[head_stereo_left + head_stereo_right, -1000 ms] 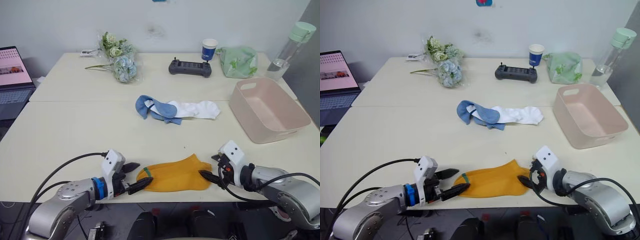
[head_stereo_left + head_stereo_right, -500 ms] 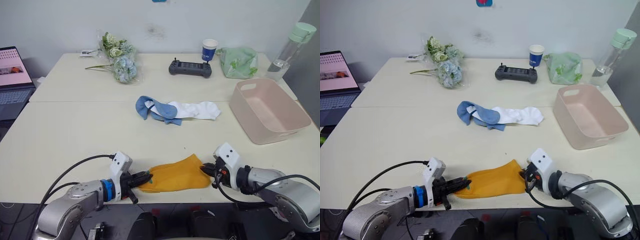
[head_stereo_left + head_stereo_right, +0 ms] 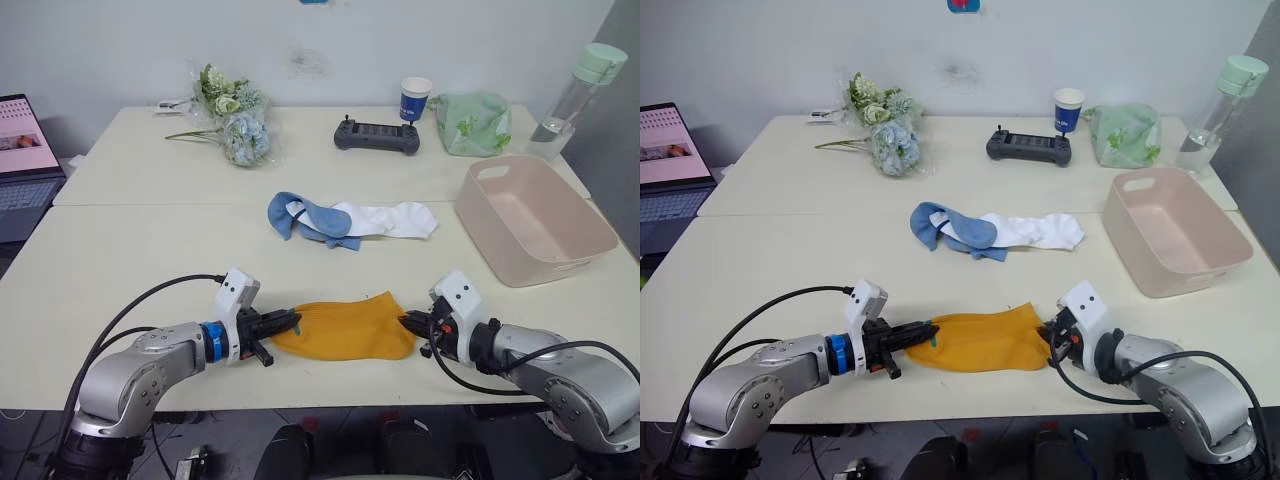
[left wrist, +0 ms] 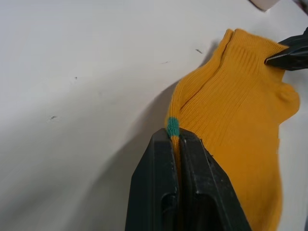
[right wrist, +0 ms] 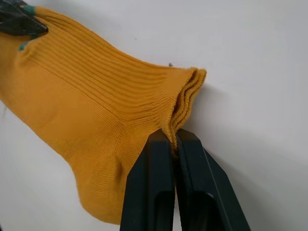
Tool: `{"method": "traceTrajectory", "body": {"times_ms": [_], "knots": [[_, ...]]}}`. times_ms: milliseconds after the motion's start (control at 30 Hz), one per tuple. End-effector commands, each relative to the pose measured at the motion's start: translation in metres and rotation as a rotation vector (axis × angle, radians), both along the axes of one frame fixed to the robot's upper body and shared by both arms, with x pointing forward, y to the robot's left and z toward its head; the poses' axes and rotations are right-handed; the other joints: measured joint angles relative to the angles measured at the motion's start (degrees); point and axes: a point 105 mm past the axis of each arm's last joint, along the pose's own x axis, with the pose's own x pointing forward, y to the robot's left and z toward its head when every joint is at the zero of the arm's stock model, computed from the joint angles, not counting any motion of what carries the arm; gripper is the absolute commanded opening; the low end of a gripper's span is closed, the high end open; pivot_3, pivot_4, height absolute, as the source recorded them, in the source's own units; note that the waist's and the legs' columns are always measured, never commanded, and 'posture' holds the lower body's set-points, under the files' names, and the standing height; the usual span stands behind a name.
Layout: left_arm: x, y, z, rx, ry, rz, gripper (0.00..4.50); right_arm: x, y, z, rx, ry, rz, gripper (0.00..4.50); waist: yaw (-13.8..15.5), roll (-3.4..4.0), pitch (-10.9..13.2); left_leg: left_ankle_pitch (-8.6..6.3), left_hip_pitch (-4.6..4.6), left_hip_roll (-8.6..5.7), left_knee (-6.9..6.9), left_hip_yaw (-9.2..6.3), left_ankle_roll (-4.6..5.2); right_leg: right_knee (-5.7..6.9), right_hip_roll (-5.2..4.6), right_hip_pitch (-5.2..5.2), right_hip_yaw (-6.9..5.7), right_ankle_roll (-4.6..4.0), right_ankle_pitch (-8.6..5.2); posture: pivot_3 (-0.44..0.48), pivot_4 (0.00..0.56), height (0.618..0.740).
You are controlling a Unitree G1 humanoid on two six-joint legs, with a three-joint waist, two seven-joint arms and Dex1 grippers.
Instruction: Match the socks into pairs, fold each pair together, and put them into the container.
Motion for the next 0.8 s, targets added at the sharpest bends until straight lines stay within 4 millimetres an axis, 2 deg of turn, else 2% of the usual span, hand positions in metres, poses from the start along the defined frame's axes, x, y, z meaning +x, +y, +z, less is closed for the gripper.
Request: {"method": "traceTrajectory", "body": {"times_ms": [33, 167, 300, 467, 500, 633, 700, 800], "knots": [[0.005, 0.001, 0.003, 0.011, -0.037, 0.002, 0.01, 0.006, -0.002, 0.004, -0.011, -0.031, -0.027, 0.00, 0.0, 0.00, 0.0, 0.00, -0.01, 0.01, 0.00, -0.01, 0.00, 0.00, 0.00, -0.01, -0.01, 0.00, 0.00, 0.000, 0.150, 0.740], [0.005, -0.001, 0.004, -0.021, -0.024, -0.006, 0.01, 0.008, -0.001, 0.005, 0.001, -0.033, -0.034, 0.00, 0.0, 0.00, 0.0, 0.00, -0.02, 0.00, 0.00, -0.02, -0.01, 0.00, 0.00, -0.01, -0.01, 0.00, 0.00, 0.000, 0.150, 0.740], [0.006, 0.002, 0.010, 0.001, -0.068, -0.009, 0.97, 0.010, -0.007, 0.011, 0.005, -0.056, -0.052, 1.07, 0.0, 0.00, 0.0, 0.00, -0.02, 0.01, 0.00, -0.02, -0.01, 0.00, 0.00, -0.02, -0.01, 0.00, 0.00, 0.000, 0.150, 0.740], [0.009, 0.014, 0.030, -0.013, -0.182, 0.024, 2.54, 0.004, -0.006, 0.028, 0.062, -0.119, 0.009, 2.85, 0.0, 0.00, 0.0, 0.00, -0.02, 0.02, 0.00, -0.02, -0.01, 0.00, 0.00, -0.02, 0.00, 0.00, 0.00, 0.000, 0.150, 0.740], [0.009, 0.017, 0.038, -0.013, -0.221, 0.006, 2.55, 0.002, -0.003, 0.036, 0.090, -0.151, 0.039, 3.12, 0.0, 0.00, 0.0, 0.00, -0.02, 0.02, 0.00, -0.02, -0.01, 0.00, 0.00, -0.02, -0.01, 0.00, 0.00, 0.000, 0.150, 0.740], [0.010, 0.011, 0.063, -0.035, -0.330, -0.097, 2.55, 0.002, 0.012, 0.055, 0.143, -0.252, 0.110, 3.12, 0.0, 0.03, 0.0, 0.00, -0.02, 0.03, -0.01, -0.03, -0.01, 0.01, 0.01, -0.01, -0.04, 0.00, 0.00, 0.000, 0.150, 0.740], [0.008, 0.006, 0.065, -0.015, -0.353, -0.154, 2.15, 0.002, 0.017, 0.056, 0.135, -0.272, 0.132, 3.15, 0.0, 0.02, 0.0, 0.00, -0.02, 0.01, 0.01, 0.00, -0.01, -0.01, -0.01, 0.00, -0.01, 0.00, 0.00, 0.000, 0.150, 0.740], [-0.005, -0.014, 0.053, 0.049, -0.376, -0.303, 1.39, 0.000, 0.027, 0.046, 0.098, -0.281, 0.180, 2.60, 0.0, 0.03, 0.0, 0.01, -0.02, 0.00, -0.01, 0.01, -0.03, -0.08, -0.01, 0.01, 0.00, 0.00, 0.00, 0.000, 0.150, 0.740]]}}
